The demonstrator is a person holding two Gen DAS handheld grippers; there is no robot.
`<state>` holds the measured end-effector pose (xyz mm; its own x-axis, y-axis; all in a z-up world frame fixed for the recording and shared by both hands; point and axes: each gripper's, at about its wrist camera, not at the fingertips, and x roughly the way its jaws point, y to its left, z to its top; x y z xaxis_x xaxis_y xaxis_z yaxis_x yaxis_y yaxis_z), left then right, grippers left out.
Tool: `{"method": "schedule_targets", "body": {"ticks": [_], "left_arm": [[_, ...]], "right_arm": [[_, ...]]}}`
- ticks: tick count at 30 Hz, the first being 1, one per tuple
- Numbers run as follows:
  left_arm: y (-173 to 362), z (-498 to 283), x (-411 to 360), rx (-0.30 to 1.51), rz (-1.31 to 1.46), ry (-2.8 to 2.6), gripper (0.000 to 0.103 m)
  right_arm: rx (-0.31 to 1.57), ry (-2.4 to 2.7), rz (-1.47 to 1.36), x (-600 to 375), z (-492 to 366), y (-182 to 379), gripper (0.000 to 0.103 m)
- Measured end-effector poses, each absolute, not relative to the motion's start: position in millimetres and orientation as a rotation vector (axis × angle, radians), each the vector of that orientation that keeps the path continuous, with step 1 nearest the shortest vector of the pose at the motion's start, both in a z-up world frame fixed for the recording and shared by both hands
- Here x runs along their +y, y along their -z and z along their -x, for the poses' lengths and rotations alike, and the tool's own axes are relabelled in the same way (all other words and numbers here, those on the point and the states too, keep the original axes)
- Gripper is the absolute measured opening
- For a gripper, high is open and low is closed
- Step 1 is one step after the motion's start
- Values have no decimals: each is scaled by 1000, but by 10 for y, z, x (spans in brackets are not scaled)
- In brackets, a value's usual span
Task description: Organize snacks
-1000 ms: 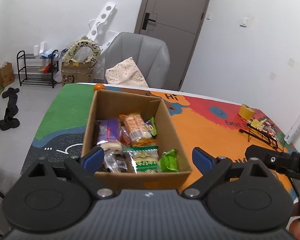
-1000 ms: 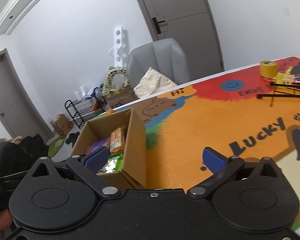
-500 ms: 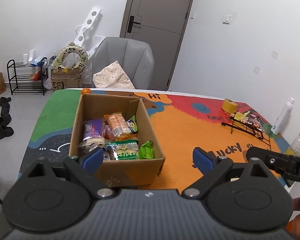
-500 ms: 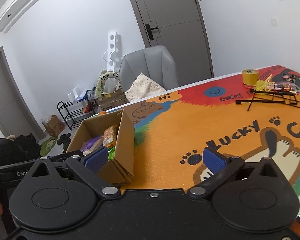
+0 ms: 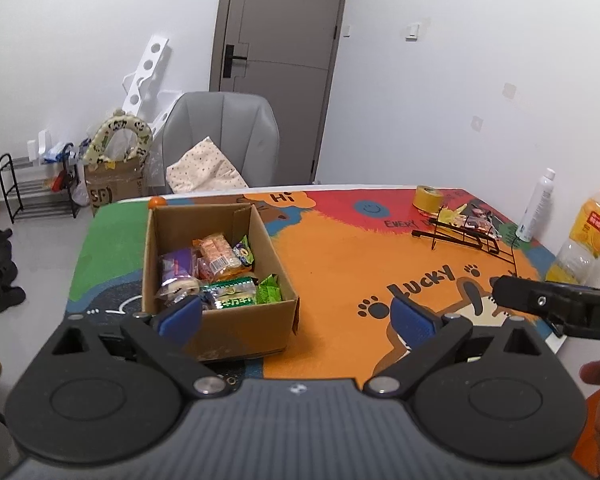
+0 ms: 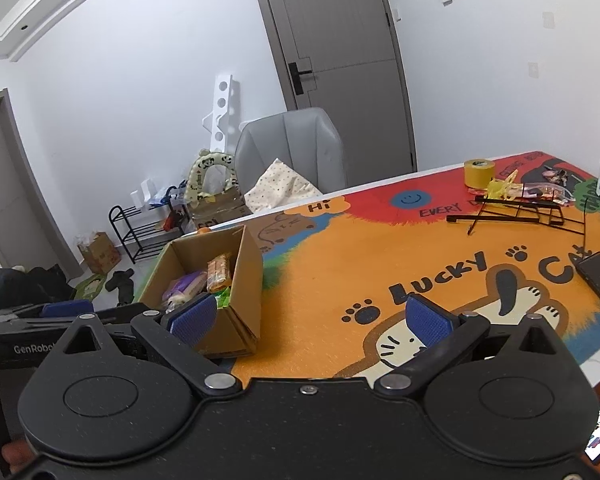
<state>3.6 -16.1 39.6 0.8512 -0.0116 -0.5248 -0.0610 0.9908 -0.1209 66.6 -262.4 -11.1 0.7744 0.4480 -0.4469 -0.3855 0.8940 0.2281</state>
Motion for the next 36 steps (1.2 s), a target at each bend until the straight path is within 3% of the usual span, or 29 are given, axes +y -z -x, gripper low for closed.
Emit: {"method": "schedule_targets", "body": {"ticks": [36], "left_arm": [[-298,368,-10,560,118,10,103]], "right_arm": [[531,-408,-107,-2918,-405,264,103]]}}
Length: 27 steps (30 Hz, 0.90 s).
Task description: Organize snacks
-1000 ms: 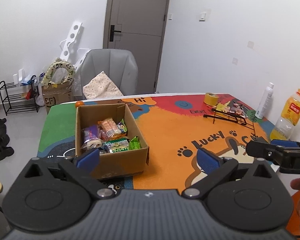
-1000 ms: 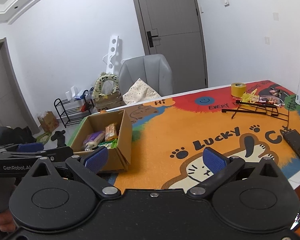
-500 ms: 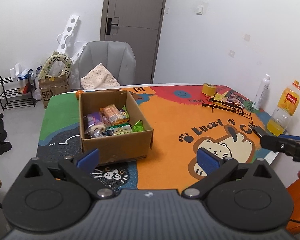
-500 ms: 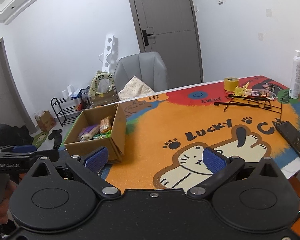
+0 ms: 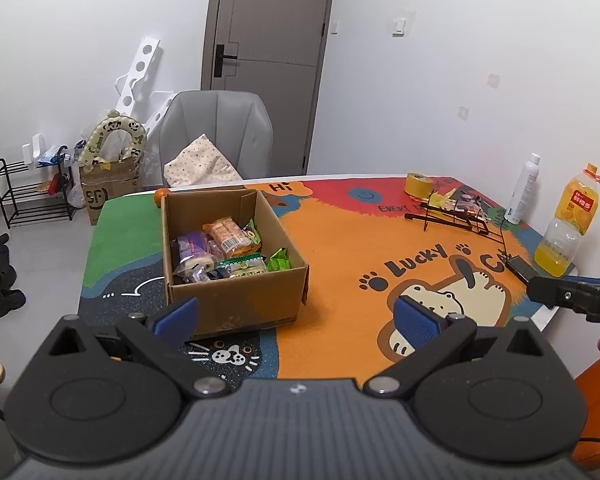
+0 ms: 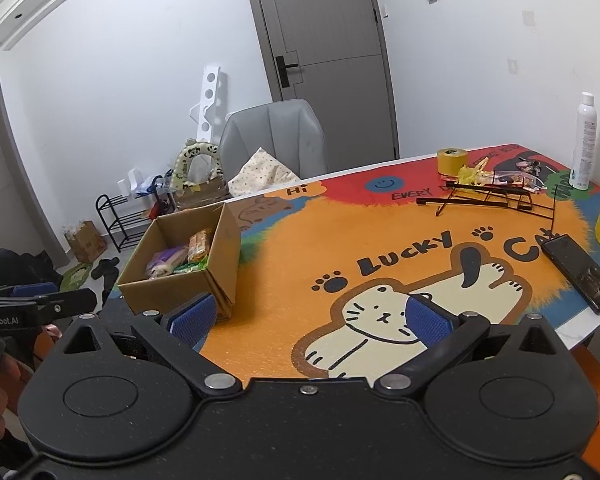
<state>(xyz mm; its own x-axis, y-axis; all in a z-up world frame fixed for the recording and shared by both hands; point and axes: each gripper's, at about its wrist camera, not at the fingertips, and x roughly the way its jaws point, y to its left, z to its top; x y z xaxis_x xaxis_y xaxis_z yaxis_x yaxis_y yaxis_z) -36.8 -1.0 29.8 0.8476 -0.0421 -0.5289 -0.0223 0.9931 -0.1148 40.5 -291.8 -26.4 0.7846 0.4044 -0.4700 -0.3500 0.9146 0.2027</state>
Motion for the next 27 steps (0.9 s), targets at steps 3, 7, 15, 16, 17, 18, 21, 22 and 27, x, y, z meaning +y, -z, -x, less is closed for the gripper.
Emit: {"method": "schedule_targets", "body": {"ticks": [3,7,15,16,17,18,21,22,27], "left_arm": [[-296,375,9,559,119,6,103],[-284,370,19,561,119,1,103],[-316,383,53,549,121,-20,103],[-316,382,61,549,122,-22,103],[-315,380,67,549,122,-23,103],[-314,380,73,550,121,-24,103],[-316,380,84,550,123,-23,103],[-316,380,82,551,123,-23,103],[-310,380,84,551,122,-22,103]], "right_arm": [[531,-408,-106,-2919,-406,269,103],[531,-413,-99,-2921,-402,274,103],[537,-421,-88,-2885,-393,277,103],[538,-422,-87,-2882,-399,276,103],[538,-423,-87,-2874,-399,279,103],[539,-424,-86,-2869,-400,282,103],[543,-428,-80,-2848,-405,294,103],[544,-429,-79,-2847,-403,298,103],[546,-436,-73,-2832,-404,302,103]]}}
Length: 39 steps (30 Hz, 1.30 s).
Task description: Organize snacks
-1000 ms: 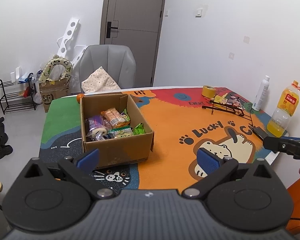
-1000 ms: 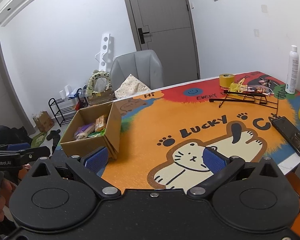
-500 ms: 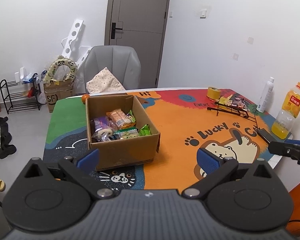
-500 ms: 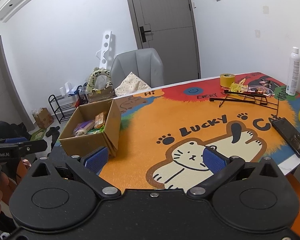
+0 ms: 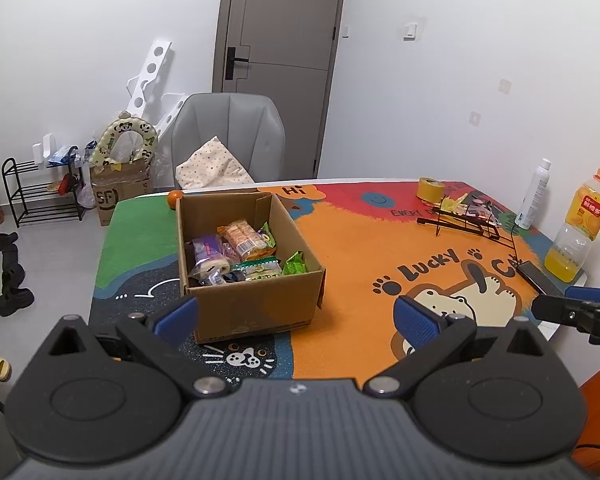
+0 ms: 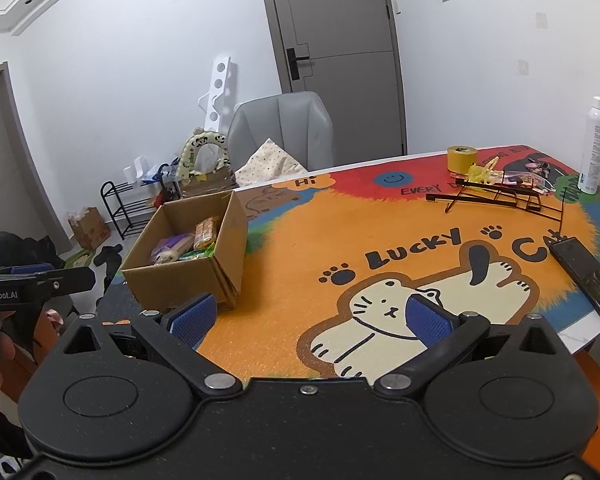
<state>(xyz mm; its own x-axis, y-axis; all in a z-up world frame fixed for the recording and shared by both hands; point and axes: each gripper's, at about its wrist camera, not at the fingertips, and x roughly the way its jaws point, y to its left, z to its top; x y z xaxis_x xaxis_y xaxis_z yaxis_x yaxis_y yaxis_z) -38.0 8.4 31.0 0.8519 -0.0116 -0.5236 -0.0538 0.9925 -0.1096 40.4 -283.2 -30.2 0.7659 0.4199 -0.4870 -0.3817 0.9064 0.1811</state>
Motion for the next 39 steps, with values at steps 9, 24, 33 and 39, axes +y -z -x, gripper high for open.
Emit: {"method": "schedule_targets", "body": {"ticks": [9,24,33,39], "left_arm": [[-294,384,86,550,123,-22,103],[-290,389,96,552,122,-21,103],[-287,393,99,552,121,-21,103],[-288,389,95,552,126,-20,103]], "right_arm": [[553,-446,-65,-2814,-408,311,103],[558,-449,-63,-2805,-416,311,103],[562,-447,-61,-2809,-424,311,103],[560,-447,-58,-2805,-416,309,103]]}}
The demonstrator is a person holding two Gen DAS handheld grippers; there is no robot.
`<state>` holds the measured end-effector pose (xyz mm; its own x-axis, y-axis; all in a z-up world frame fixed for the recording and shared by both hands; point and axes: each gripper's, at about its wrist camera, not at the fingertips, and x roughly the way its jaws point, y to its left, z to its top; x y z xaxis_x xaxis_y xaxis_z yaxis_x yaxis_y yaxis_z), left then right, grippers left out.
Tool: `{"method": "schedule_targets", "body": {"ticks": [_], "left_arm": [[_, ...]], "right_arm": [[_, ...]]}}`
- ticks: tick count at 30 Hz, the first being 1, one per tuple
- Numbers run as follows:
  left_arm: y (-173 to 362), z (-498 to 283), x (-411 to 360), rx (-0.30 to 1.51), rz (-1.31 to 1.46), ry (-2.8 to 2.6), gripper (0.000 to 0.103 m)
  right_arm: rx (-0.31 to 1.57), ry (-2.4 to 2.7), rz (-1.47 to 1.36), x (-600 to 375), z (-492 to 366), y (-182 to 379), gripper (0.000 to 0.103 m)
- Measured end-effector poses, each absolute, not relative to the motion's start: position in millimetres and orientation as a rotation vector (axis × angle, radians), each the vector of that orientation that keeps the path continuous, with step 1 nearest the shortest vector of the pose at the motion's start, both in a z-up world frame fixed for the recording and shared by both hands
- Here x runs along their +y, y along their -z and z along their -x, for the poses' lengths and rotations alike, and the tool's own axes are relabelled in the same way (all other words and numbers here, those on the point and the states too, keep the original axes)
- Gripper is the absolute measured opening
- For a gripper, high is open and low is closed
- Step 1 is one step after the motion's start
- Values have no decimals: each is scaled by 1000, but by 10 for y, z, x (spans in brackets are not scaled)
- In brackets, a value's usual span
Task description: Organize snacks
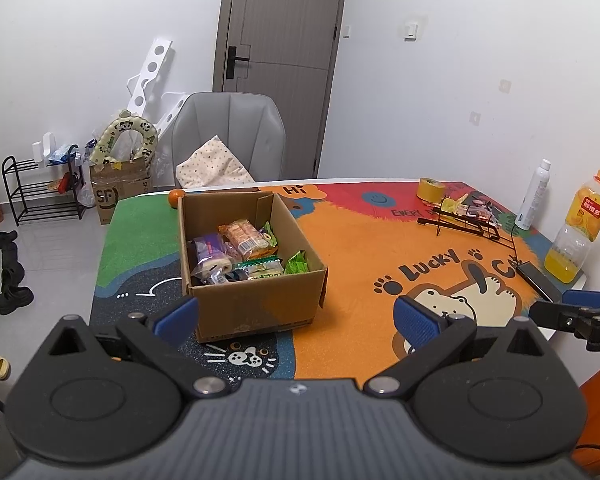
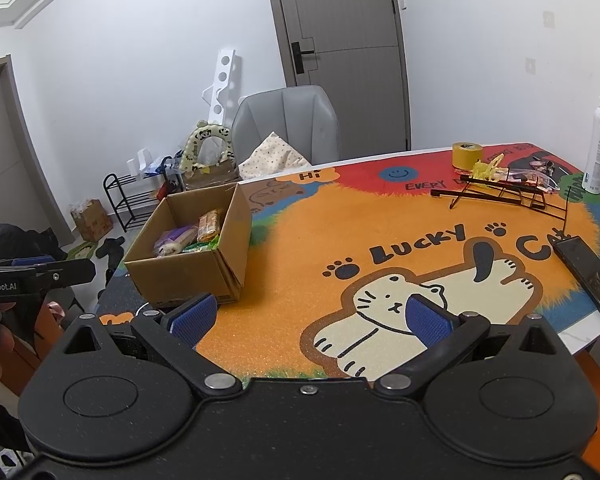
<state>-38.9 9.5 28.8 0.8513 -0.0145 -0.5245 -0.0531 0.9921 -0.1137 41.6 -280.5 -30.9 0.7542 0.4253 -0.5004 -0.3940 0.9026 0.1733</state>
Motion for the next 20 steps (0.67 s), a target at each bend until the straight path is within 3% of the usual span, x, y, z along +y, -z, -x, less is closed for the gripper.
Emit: {"method": "schedule_targets", "body": {"ticks": [20], "left_arm": [[-332,391,-35,542,102,-9,103]], "right_arm": [[550,-439,-76,-2890,-414,290,103]]}}
